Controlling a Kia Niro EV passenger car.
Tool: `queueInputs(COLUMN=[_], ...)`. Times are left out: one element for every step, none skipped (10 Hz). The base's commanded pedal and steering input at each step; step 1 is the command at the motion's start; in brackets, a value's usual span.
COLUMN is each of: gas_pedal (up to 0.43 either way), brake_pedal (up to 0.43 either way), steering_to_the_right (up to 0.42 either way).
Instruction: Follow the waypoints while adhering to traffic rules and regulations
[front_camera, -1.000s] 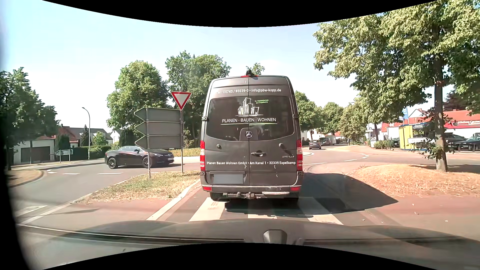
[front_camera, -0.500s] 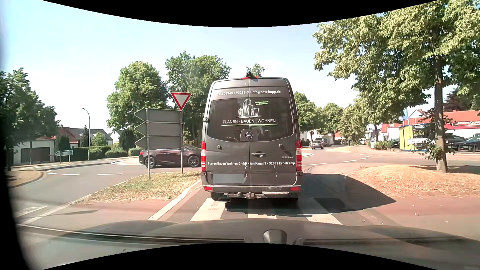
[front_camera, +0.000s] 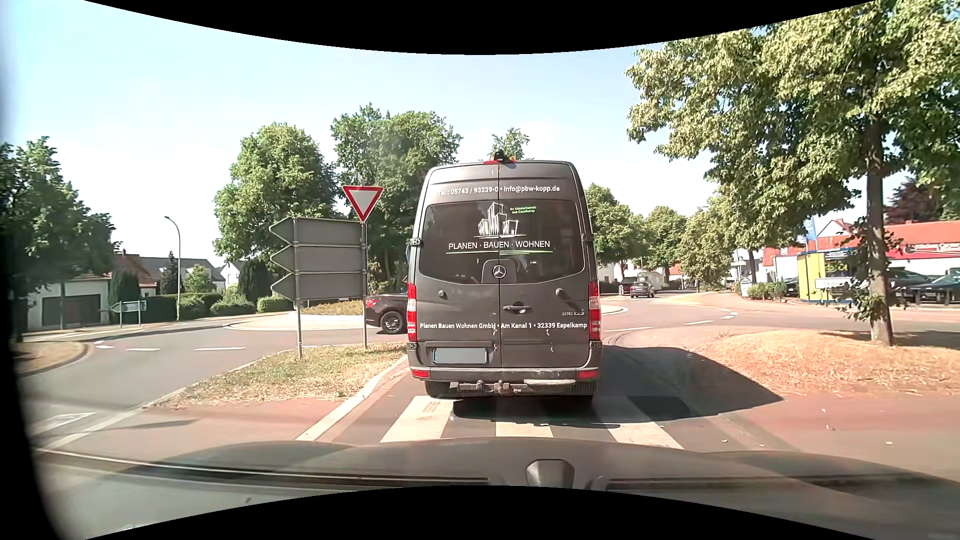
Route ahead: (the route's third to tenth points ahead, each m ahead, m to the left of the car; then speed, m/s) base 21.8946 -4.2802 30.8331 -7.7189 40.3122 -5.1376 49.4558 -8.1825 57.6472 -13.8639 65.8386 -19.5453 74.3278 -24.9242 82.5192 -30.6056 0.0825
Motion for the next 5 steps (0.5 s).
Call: queueInputs(gas_pedal=[0.0, 0.0, 0.059, 0.079, 0.138], brake_pedal=[0.006, 0.006, 0.006, 0.006, 0.006], steering_to_the_right=[0.008, 0.008, 0.008, 0.008, 0.008])
